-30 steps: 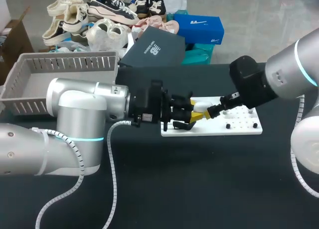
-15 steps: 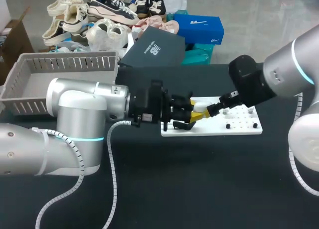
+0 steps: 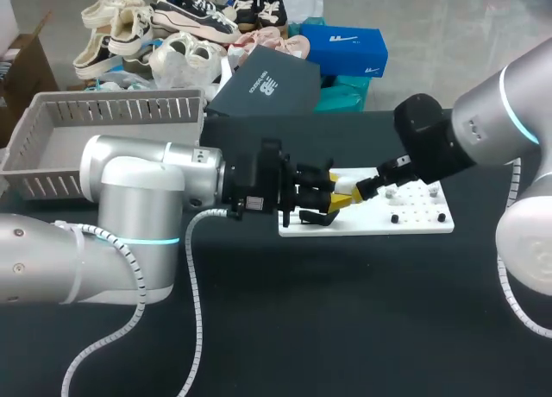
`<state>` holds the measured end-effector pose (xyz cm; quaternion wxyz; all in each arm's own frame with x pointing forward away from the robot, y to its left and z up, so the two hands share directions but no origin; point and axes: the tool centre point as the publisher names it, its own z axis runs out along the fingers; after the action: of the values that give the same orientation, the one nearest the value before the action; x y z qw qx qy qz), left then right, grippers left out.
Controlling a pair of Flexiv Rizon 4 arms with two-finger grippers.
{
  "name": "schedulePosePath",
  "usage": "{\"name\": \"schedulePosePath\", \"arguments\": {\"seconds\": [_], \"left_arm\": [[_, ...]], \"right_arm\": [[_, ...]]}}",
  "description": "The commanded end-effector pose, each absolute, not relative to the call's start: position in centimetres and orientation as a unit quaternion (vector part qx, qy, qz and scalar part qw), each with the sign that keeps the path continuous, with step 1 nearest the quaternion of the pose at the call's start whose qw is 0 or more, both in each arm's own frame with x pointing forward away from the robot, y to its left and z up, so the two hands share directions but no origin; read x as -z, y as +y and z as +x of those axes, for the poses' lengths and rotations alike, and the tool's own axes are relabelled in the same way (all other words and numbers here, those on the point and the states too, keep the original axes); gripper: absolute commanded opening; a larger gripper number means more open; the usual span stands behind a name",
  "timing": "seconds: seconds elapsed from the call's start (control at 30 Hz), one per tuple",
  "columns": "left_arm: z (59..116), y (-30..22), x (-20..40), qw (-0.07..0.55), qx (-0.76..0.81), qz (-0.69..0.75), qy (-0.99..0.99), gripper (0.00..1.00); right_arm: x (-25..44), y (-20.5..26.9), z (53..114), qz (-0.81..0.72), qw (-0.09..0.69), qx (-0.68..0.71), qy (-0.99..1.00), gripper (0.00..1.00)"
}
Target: Pick up each earbud case from the left stands, insert the matching earbuds, close the lid, and place the case in the box.
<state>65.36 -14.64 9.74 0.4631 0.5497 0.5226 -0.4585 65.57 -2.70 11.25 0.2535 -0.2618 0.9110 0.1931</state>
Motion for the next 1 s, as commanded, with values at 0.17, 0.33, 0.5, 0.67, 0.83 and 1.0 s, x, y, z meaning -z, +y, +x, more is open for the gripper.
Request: {"name": "schedulePosePath", "arguments": {"seconds": [0.17,0.33,0.5,0.67,0.83,1.0], "left_arm": [[65.3,-14.8,-9.6,0.464,0.458,0.549,0.522,0.0],[65.3,-14.8,-9.6,0.464,0.458,0.549,0.522,0.0],[65.3,-14.8,-9.6,0.464,0.458,0.549,0.522,0.0],[65.3,-14.8,-9.6,0.464,0.458,0.549,0.522,0.0],[65.3,-14.8,-9.6,0.464,0.458,0.549,0.522,0.0],[65.3,-14.8,-9.6,0.464,0.458,0.549,0.522,0.0]], "right_arm": [[-11.2,-2.5,65.7,-0.258,0.256,-0.186,0.913,1.0],[-11.6,-2.5,65.9,-0.257,0.259,-0.184,0.913,1.0],[-12.0,-2.5,66.3,-0.256,0.264,-0.182,0.912,1.0],[-12.6,-2.6,66.6,-0.257,0.271,-0.179,0.91,1.0],[-13.4,-3.6,66.7,-0.255,0.291,-0.156,0.909,1.0],[-13.9,-6.5,67.6,-0.238,0.317,-0.09,0.913,1.0]]}}
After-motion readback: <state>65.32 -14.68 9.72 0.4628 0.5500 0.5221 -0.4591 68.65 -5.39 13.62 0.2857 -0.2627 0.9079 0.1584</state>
